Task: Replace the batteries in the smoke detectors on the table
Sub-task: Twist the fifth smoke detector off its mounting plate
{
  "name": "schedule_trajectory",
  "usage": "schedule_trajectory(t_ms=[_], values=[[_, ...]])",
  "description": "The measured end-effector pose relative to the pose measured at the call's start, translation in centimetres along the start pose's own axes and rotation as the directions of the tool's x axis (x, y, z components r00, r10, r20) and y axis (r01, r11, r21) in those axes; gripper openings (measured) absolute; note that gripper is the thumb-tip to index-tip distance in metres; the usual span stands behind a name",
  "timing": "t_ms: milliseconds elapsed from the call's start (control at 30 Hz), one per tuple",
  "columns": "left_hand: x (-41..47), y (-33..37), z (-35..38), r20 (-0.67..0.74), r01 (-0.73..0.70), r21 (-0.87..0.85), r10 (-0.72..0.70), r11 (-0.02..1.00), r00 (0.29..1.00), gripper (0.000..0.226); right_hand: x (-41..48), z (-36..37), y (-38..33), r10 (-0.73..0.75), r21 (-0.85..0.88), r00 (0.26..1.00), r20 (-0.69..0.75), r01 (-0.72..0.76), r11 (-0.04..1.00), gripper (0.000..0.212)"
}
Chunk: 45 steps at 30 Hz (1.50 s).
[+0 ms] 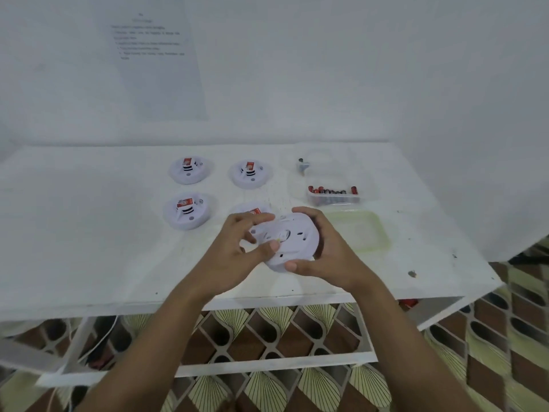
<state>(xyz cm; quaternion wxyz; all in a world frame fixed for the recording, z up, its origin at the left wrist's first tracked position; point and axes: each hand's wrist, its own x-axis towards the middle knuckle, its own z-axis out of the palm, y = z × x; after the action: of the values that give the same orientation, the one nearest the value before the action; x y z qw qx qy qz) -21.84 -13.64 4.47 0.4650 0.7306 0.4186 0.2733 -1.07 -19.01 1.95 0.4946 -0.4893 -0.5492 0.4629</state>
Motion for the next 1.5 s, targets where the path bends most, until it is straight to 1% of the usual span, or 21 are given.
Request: schedule_trajectory(t_ms=[67,167,367,500,633,700,767,867,967,1067,1300,1500], values=[[0.2,0.5,-0.5,0.081,-0.084,0.068,0.078,0.994,0.994,0.05,-0.3,-0.5,-0.4,-0.004,0.037,1.0,0.011,0.003,0.999,0.087],[0.7,1.2,-0.9,0.176,-0.164,0.13,0.14,0.978,0.974,0.058,-0.5,-1.2,-0.9,0.005,0.087,1.0,0.025,-0.008,0.996,0.082],[1.7,1.3,-2.1,0.196,-0.229,0.161,0.197,0.96,0.961,0.058,-0.2,-1.3,-1.2,0.023,0.163,0.999,0.044,-0.03,0.986,0.081],[2.3,1.2,-3.0,0.239,-0.222,0.132,0.187,0.966,0.953,0.06,0.3,-0.8,-1.0,0.059,0.19,0.996,0.071,-0.072,0.979,0.079],[3.0,0.3,-3.6,0.208,-0.231,0.161,0.196,0.96,0.958,0.06,1.0,-0.4,-1.1,0.077,0.181,0.991,0.106,-0.095,0.979,0.084],[3.3,-0.4,-3.5,0.179,-0.256,0.147,0.228,0.956,0.957,0.059,1.3,-0.3,-1.3,0.079,0.164,0.986,0.15,-0.104,0.981,0.09],[3.5,-0.8,-3.5,0.147,-0.303,0.116,0.286,0.946,0.947,0.057,1.6,-0.1,-1.3,0.085,0.15,0.983,0.162,-0.109,0.983,0.095],[3.5,-0.8,-3.6,0.11,-0.366,0.129,0.354,0.922,0.929,0.056,2.0,0.3,-1.5,0.08,0.143,0.988,0.131,-0.099,0.985,0.094],[3.7,-0.8,-3.6,0.076,-0.398,0.143,0.391,0.906,0.917,0.054,2.3,0.8,-1.8,0.067,0.141,0.994,0.092,-0.08,0.987,0.092],[4.0,-0.9,-3.7,0.072,-0.421,0.184,0.415,0.888,0.907,0.054,2.7,1.3,-1.9,0.049,0.134,0.997,0.061,-0.057,0.989,0.088],[4.6,-1.2,-4.7,0.108,-0.375,0.154,0.361,0.914,0.926,0.051,3.2,2.4,-1.9,0.033,0.099,0.999,0.021,-0.035,0.995,0.088],[5.2,-2.3,-5.4,0.137,-0.344,0.196,0.322,0.918,0.937,0.052,3.7,3.0,-1.4,0.027,0.005,1.0,-0.001,-0.027,1.0,0.091]])
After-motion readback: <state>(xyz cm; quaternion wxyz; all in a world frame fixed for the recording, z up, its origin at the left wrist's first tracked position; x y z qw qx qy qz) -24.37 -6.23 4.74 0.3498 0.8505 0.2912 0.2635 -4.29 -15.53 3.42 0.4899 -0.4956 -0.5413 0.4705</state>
